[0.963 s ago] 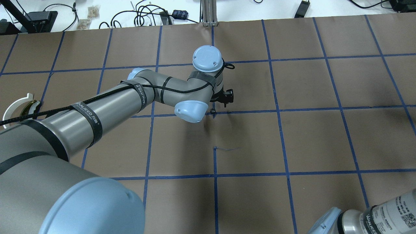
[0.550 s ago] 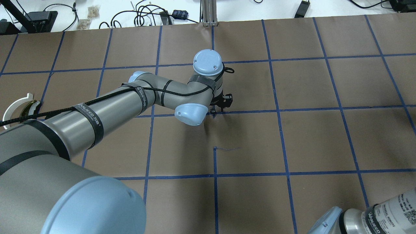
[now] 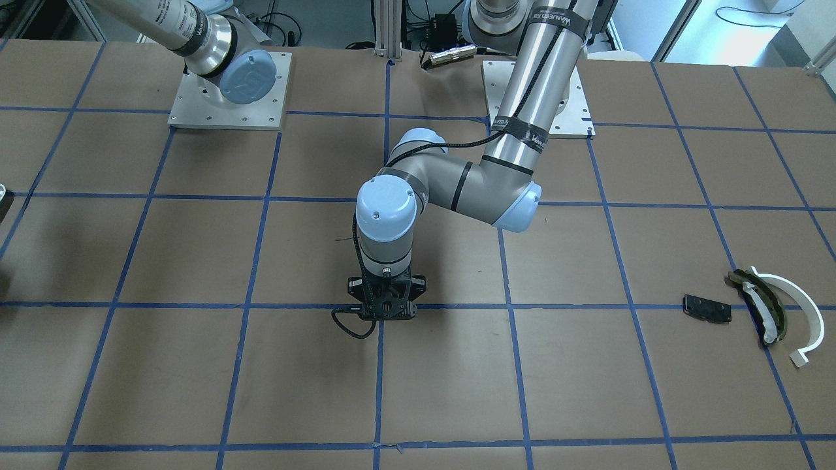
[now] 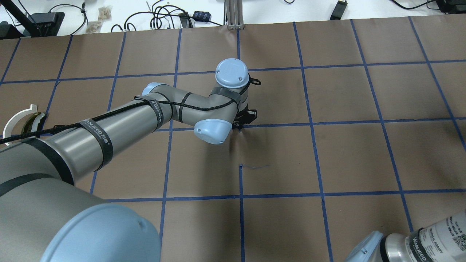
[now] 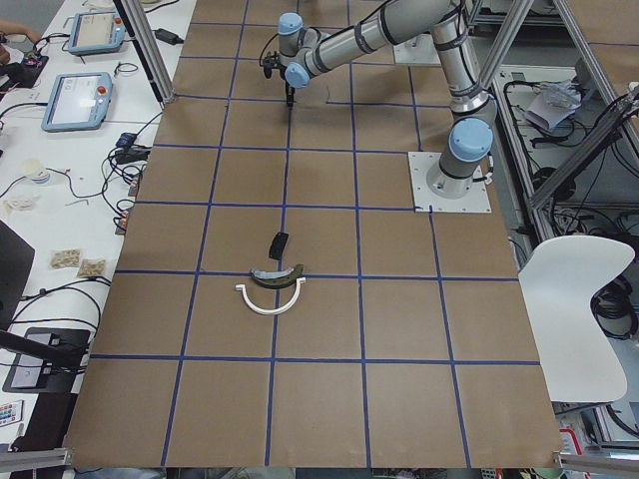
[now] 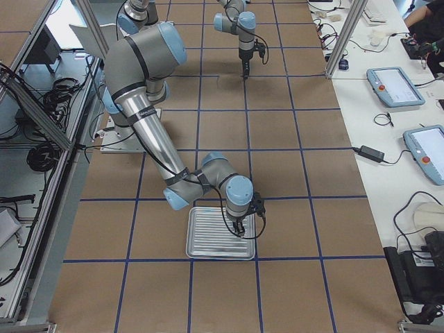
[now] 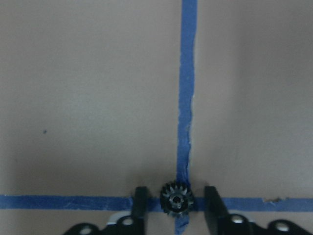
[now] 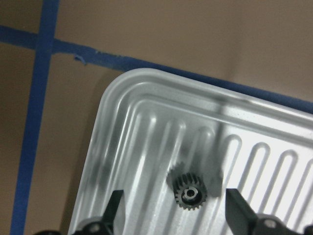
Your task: Place bearing gear from tray to pile
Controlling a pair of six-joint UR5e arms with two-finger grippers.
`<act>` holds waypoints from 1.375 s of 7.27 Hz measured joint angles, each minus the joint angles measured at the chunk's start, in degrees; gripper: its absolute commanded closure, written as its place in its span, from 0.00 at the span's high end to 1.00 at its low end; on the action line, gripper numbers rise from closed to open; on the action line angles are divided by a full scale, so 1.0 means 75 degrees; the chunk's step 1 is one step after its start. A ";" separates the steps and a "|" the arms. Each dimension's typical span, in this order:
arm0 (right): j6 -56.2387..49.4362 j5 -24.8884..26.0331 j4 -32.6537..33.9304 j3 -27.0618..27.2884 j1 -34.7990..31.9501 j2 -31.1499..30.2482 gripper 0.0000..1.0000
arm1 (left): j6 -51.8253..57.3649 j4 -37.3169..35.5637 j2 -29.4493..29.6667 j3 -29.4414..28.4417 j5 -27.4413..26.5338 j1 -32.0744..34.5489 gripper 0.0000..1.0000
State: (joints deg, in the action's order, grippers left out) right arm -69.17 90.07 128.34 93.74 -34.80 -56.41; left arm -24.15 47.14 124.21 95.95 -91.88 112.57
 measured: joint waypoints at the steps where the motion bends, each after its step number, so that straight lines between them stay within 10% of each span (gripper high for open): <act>1: 0.0006 -0.0006 0.0008 -0.0029 0.0000 0.0028 0.66 | 0.0084 0.0061 -0.0029 0.0005 -0.0021 -0.0050 0.00; 6: -0.0027 -0.0111 0.0056 -0.0178 0.0001 0.0165 0.13 | 0.3408 0.2081 -0.1672 0.0148 -0.0123 -0.2701 0.00; 10: 0.0005 -0.0100 -0.0009 -0.0217 -0.0045 0.0018 0.09 | 0.8615 0.1906 -0.2268 0.1378 -0.0102 -0.7082 0.00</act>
State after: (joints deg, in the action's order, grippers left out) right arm -69.13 89.32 128.27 92.11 -35.14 -56.28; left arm 40.47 61.44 107.20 106.28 -92.64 59.45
